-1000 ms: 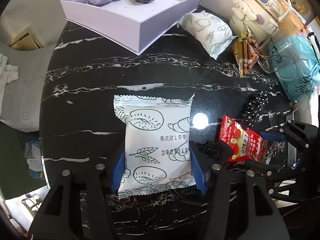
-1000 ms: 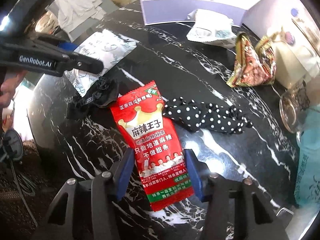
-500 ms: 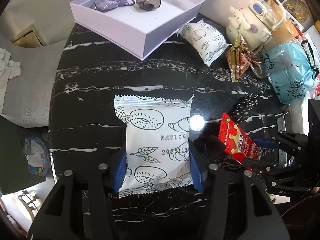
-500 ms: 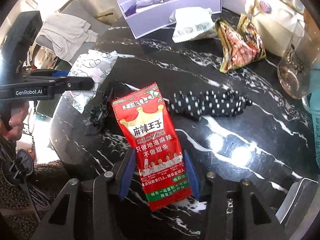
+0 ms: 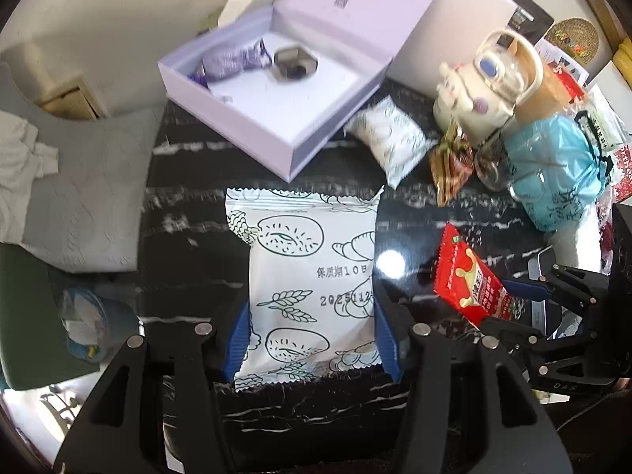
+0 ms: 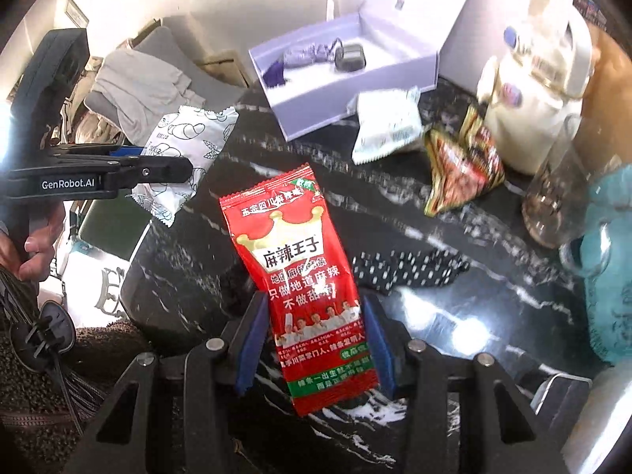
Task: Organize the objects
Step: 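Carry the white packet and red packet into the gift box with both tools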
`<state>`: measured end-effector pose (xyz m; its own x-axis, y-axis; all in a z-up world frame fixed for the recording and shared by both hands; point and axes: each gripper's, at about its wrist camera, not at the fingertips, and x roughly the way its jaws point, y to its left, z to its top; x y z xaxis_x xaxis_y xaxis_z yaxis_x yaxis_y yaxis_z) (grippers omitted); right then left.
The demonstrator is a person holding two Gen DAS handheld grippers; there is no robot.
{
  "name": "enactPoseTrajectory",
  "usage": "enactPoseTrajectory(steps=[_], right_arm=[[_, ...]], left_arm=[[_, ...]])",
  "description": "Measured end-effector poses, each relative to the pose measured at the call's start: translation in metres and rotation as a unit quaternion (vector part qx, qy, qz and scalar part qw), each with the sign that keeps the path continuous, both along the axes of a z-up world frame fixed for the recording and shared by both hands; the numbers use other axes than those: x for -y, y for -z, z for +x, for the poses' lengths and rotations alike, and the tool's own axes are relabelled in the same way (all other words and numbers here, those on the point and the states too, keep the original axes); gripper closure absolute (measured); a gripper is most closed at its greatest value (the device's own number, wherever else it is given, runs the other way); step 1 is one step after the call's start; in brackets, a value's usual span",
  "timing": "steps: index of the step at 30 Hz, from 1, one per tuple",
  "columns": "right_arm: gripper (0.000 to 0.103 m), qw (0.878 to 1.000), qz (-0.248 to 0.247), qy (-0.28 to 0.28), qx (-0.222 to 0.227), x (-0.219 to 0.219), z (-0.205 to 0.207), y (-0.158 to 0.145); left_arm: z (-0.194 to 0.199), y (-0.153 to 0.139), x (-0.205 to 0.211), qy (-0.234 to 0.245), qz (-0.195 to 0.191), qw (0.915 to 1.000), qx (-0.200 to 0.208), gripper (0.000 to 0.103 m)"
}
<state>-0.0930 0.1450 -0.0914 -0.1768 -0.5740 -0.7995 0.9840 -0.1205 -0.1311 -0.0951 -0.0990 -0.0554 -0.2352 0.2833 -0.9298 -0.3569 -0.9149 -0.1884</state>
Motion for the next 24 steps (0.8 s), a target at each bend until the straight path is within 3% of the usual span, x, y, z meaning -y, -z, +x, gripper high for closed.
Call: enactPoseTrajectory(steps=[14,24], right_arm=[[0.055,0.996,-0.049,-0.055,-0.041,0.034,0.022,-0.067],[0.055,0.993,-0.066,-0.082,-0.059,0.071,0.039,-0.094]], left_arm=[[-0.037,-0.063,-0.001,0.001,0.000,0.9987,-0.051,0.051],[-0.070,-0.080,0.005,0.004,-0.008,0.9978,-0.066,0.051]])
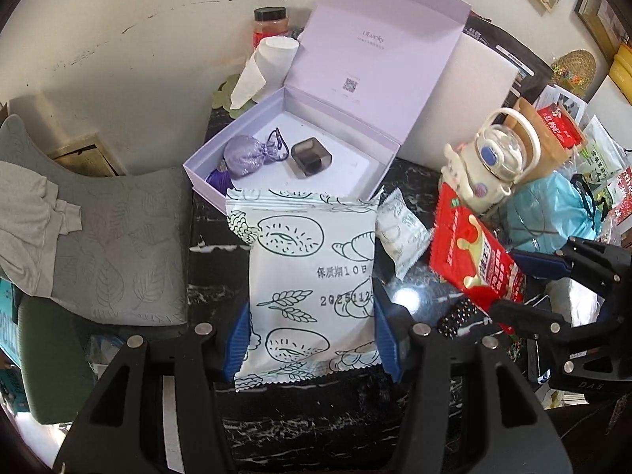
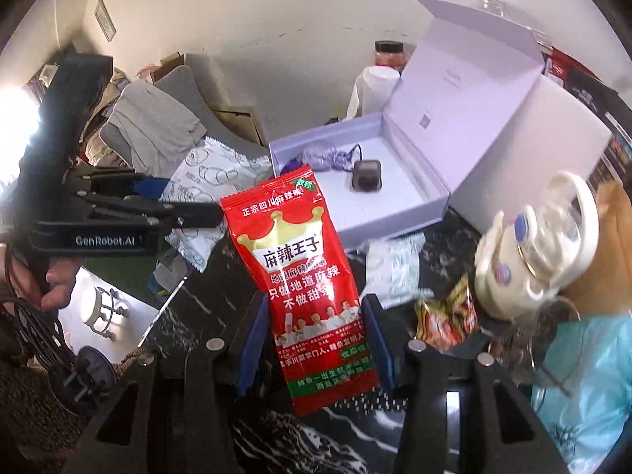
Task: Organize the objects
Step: 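Carry the white packet and red packet into the gift box with both tools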
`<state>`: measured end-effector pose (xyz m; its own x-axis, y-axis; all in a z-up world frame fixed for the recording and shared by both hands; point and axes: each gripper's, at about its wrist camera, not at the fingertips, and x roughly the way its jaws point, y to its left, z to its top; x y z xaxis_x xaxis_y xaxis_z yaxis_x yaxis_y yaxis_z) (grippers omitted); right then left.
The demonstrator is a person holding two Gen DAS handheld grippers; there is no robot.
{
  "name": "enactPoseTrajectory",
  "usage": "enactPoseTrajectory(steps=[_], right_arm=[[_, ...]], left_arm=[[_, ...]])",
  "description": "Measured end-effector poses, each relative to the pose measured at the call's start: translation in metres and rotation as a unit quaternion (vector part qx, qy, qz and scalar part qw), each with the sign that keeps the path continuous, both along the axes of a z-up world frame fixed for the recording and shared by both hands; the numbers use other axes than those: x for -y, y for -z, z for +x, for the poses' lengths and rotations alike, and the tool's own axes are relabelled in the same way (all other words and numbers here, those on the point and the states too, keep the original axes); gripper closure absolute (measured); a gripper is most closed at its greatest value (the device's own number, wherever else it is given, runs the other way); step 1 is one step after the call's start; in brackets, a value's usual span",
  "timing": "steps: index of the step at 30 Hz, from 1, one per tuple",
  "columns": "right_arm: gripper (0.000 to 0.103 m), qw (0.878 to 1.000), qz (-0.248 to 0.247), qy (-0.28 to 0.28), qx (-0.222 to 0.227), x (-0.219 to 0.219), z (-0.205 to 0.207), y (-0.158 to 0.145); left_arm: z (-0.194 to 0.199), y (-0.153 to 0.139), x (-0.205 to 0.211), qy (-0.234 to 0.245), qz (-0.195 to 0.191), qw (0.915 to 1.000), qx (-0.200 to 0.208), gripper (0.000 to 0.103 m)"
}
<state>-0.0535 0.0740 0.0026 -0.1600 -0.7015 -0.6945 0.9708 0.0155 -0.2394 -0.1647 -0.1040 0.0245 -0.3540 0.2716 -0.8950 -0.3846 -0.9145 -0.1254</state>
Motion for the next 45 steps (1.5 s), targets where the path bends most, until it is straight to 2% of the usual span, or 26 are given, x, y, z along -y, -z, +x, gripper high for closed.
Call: enactPoseTrajectory(steps=[8,9,28,45], right_arm=[[0.055,1.000,0.004,-0.009,0.004,0.046,-0.004,-0.007],[0.055,1.000,0.004,-0.024,0.000,0.051,-0.004,-0.007],[0.055,0.999,0.017,-0.030,-0.004,0.163,-0.025,-0.015],[0.055,0.999,0.031,-0.009,-0.006,0.240,-0.061,0.010]], left_arm=[[-0.038,0.011,0.003,0.006,-0.008,0.9999,0.007,0.051],[-0.042,0.013,0.002,0.007,-0.009,0.9999,0.007,0.051],[-0.154,0.055,-0.013,0.047,-0.013,0.9987,0.016,0.051],[-0.219,0.121,-0.034,0.057,-0.020,0.9980,0.021,0.051]])
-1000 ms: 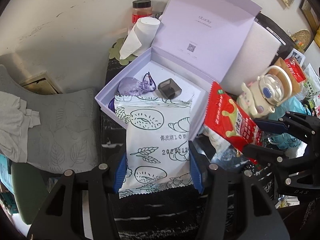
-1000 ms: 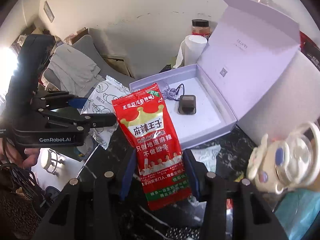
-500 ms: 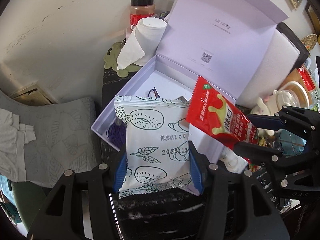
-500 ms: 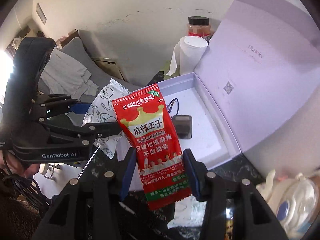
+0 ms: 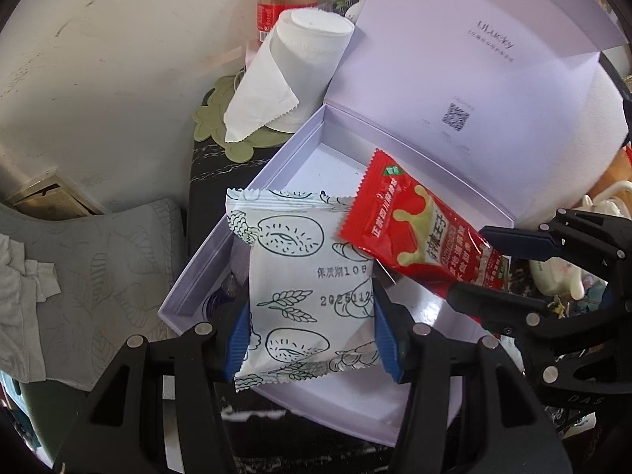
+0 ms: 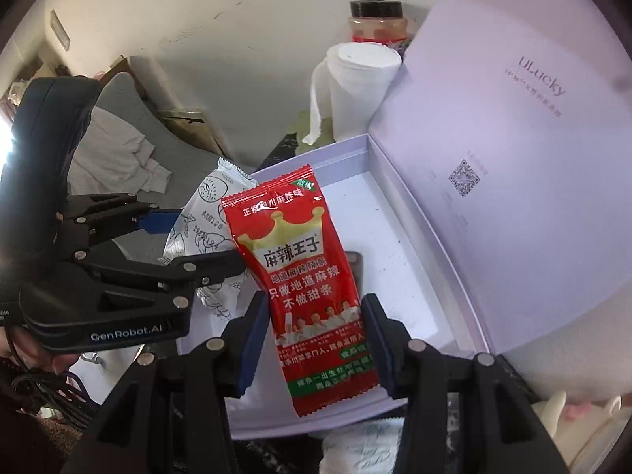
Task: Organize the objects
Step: 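Carry the white packet and red packet into the gift box with both tools, then open the left tool dropping the white packet while the right tool drops the red packet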
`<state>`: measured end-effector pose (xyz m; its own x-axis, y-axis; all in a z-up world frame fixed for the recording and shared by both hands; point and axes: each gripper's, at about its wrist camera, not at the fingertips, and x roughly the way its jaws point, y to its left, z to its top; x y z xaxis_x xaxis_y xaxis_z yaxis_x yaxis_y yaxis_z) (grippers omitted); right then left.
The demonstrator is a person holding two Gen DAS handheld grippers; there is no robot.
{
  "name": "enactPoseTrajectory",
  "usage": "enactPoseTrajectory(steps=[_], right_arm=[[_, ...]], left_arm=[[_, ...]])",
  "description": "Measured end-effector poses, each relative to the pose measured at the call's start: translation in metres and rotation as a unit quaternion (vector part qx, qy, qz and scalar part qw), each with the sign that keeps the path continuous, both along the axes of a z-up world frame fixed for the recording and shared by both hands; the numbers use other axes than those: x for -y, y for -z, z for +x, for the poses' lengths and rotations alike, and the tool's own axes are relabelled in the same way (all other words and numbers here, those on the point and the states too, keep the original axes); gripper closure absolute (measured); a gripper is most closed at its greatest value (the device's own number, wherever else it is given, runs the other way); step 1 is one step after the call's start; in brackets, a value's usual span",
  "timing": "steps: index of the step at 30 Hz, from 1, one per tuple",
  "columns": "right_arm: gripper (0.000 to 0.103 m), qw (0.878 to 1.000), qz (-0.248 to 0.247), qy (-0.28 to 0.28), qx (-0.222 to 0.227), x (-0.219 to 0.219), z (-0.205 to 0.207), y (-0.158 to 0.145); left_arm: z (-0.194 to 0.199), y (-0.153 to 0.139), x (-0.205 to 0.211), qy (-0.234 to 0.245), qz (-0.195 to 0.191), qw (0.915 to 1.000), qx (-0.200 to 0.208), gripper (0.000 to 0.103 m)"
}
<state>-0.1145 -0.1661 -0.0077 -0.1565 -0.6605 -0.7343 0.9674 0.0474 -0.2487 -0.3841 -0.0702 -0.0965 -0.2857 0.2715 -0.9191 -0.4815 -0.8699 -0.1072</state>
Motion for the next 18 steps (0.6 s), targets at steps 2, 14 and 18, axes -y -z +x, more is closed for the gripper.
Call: enactPoseTrajectory(steps=[2,14,18], right_arm=[[0.055,1.000,-0.001,0.003,0.000,0.006,-0.005,0.003],[0.055,1.000,0.005,0.020,-0.009,0.036,-0.024,0.019],[0.053,1.000,0.014,0.027,-0.008,0.041,-0.028,0.023]], left_arm=[[-0.005,0.008,-0.005,0.005,-0.005,1.0000,0.001,0.051],[-0.027,0.033,-0.018,0.021,0.000,0.9998,-0.005,0.050],[-0.029,0.039,-0.019,0.018,0.002,0.9998,0.003,0.048]])
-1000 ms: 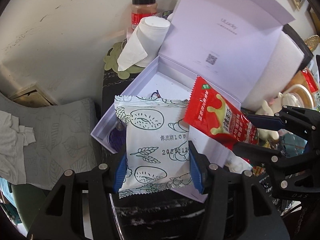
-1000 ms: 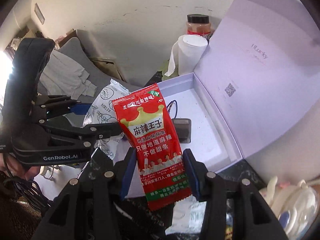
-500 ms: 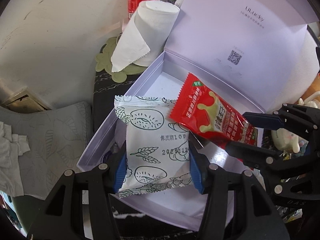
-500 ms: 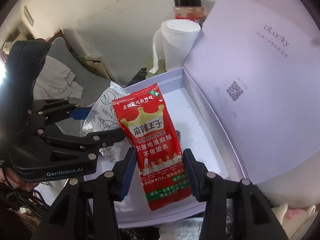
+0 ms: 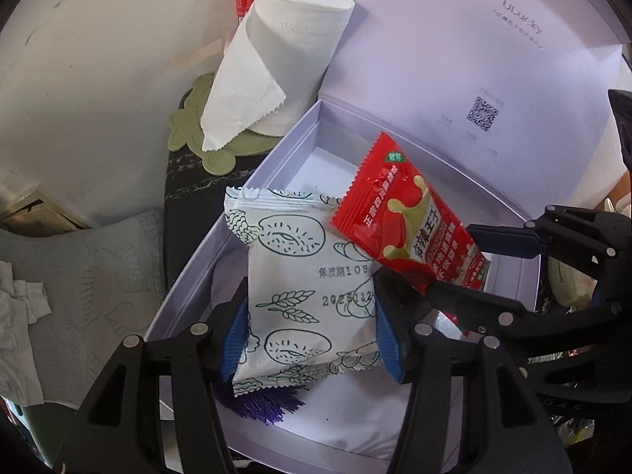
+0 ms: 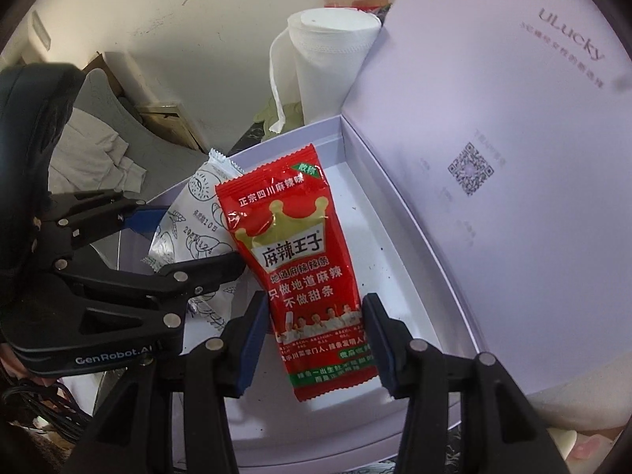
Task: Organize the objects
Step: 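Open the left tool dropping the white packet while the right tool drops the red packet, then withdraw both tools up and away from the gift box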
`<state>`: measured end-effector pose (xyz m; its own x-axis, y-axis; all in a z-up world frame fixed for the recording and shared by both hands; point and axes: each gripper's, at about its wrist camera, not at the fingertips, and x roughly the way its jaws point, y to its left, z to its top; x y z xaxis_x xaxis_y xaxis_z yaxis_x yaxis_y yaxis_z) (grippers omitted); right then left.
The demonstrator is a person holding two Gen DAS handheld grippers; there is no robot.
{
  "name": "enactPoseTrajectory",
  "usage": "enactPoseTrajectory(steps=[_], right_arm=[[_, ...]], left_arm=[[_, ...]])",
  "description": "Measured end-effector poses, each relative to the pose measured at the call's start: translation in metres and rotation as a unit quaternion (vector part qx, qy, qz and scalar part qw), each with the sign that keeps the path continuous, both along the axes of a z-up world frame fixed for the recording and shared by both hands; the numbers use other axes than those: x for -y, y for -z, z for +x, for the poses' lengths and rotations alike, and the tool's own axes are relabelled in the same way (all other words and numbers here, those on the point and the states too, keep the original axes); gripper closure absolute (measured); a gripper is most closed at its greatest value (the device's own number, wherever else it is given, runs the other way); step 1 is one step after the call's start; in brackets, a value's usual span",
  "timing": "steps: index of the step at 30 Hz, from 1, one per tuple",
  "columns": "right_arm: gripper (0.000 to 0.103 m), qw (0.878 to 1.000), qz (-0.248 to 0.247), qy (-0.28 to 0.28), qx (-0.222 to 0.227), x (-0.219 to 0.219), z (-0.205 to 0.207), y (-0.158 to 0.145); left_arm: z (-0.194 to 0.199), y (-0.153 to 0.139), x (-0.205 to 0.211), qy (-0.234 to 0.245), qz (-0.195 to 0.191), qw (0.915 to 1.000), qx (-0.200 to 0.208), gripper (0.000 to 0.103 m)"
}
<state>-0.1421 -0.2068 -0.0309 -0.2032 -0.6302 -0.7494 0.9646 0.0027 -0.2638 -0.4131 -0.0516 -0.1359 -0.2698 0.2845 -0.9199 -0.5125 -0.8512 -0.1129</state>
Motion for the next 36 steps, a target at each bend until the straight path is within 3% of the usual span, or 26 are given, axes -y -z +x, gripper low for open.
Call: enactPoseTrajectory(steps=[14,20,36], right_arm=[[0.046,0.999,0.019,0.018,-0.038,-0.015,-0.003,0.000],[0.041,0.999,0.005,0.003,-0.046,-0.036,0.007,-0.017],[0.038,0.998,-0.037,-0.029,-0.049,-0.095,0.034,-0.062]], left_arm=[[0.011,-0.005,0.008,-0.017,-0.021,0.9996,0.000,0.039],[0.034,-0.044,0.018,-0.039,-0.011,0.9991,-0.010,0.036],[0.086,-0.122,0.039,-0.042,0.003,0.9979,-0.049,0.036]])
